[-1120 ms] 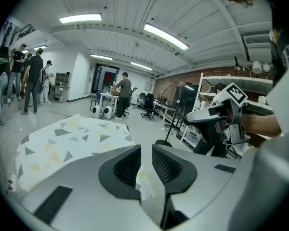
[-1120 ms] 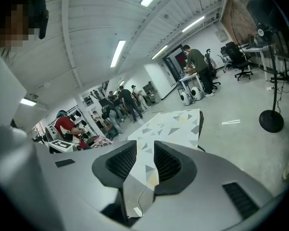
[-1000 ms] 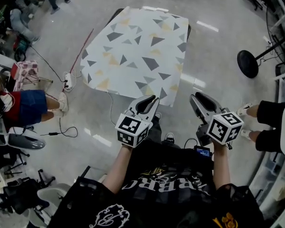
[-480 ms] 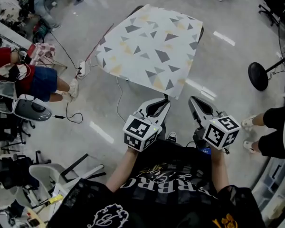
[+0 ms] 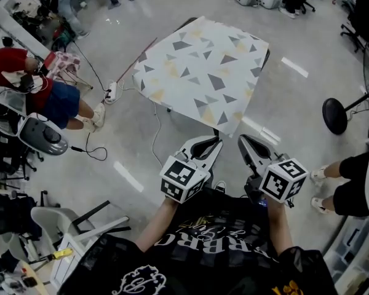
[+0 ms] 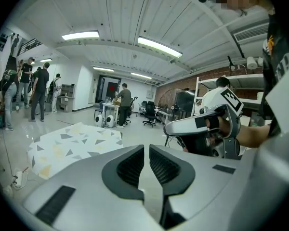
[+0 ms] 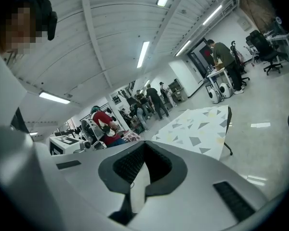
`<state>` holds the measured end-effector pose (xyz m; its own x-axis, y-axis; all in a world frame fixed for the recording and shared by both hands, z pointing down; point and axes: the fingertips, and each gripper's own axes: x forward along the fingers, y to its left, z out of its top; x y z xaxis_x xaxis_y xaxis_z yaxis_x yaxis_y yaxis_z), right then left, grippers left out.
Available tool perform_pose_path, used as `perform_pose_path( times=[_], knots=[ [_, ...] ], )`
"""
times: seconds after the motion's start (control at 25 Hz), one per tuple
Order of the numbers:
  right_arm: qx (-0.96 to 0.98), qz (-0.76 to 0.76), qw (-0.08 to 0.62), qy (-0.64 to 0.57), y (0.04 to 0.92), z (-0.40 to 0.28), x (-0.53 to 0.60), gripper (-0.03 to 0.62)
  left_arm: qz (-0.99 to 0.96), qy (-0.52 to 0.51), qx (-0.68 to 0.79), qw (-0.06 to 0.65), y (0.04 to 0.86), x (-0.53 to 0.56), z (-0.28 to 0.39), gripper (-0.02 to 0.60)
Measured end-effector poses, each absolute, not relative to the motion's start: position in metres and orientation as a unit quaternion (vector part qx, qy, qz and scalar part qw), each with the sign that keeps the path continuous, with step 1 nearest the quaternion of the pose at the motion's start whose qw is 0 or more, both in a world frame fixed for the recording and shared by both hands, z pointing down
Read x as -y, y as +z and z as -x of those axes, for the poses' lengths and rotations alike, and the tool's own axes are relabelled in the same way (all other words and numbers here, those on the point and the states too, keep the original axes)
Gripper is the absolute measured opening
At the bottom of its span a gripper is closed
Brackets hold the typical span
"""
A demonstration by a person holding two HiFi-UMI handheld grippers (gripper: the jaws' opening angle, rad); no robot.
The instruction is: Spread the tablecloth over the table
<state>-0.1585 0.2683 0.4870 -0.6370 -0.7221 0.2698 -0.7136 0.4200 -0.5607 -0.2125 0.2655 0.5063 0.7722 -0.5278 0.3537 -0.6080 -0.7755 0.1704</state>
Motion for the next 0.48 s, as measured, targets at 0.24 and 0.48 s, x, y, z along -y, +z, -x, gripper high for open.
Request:
perform_pose_path(
  times=[0.24,0.48],
  knots=[
    [-0.849,0.424,-0.002,-0.315,0.479,0.167,-0.264,0.014,-0.936,0.151,0.296,0.112,0.497,-0.266,0.21,0.049],
    [-0.848,0.423,-0.009,-0.318,0.488,0.176,-0.271,0.013,-0.937,0.16,0.289,0.116,0.505,-0.278,0.215,0.048]
  ],
)
